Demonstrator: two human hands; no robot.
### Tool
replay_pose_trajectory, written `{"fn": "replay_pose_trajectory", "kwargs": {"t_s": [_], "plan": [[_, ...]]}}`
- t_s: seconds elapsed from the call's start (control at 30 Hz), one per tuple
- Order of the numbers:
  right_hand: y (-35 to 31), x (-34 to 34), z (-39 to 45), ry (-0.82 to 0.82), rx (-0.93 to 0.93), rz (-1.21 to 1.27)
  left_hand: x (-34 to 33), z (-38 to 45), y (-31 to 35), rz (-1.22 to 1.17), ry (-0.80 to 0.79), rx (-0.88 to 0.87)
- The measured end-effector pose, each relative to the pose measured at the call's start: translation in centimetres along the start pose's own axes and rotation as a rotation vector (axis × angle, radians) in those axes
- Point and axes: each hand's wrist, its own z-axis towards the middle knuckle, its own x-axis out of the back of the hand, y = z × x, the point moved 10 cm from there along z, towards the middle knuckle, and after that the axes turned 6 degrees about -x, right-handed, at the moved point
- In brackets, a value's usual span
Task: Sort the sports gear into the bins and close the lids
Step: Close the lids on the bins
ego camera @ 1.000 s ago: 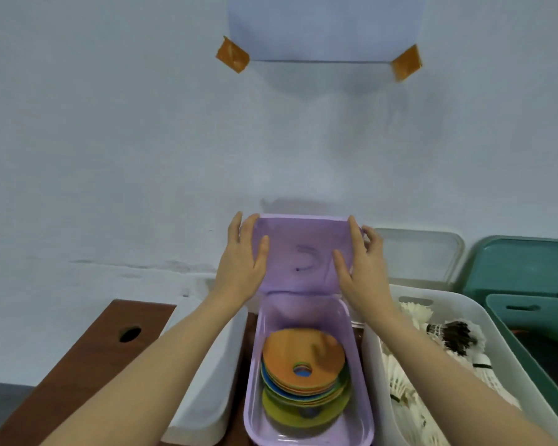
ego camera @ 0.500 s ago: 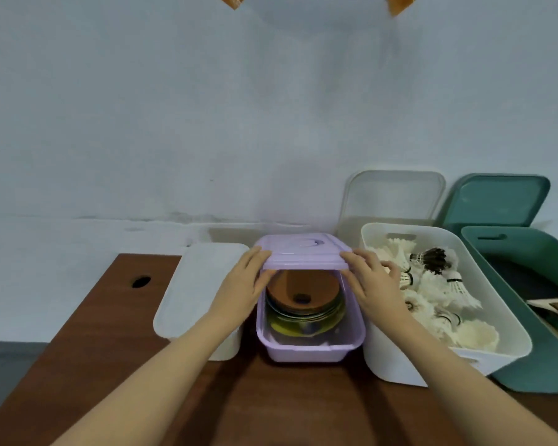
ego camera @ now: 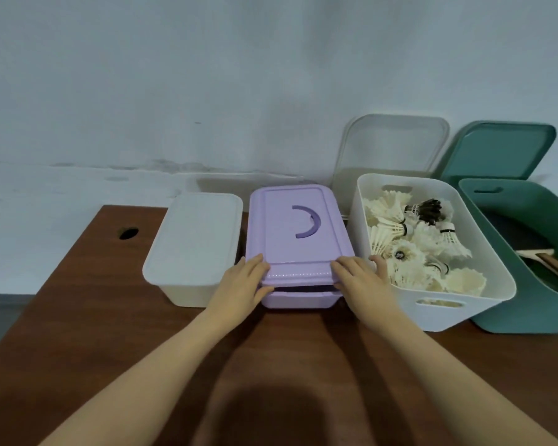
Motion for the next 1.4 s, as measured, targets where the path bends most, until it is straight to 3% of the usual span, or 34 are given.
{"fn": "replay_pose_trajectory", "kwargs": {"t_s": [0.23, 0.57, 0.87, 1.13, 1.4], "plan": [[-0.3, -0.8, -1.0, -0.014, -0.019, 0.098, -0.1, -0.8, 0.4, 0.205, 0.005, -0.002], [-0.1, 0.1, -0.3, -0.005, 0.022, 0.181, 1.5, -0.8, -0.1, -0.033, 0.143, 0.078], [0.2, -0.7, -1.4, -0.092, 0.022, 0.130, 0.4, -1.4, 0.5, -0.094, 0.110, 0.091], [0.2, -3.1, -2.6, -0.254, -0.114, 0.294, -0.5, -1.2, 2.0, 0.175, 0.064, -0.006], [-1.4, -1.8, -1.5, -0.268, -0.052, 0.224, 0.4, -1.6, 1.0, 0.271, 0.041, -0.058]]}}
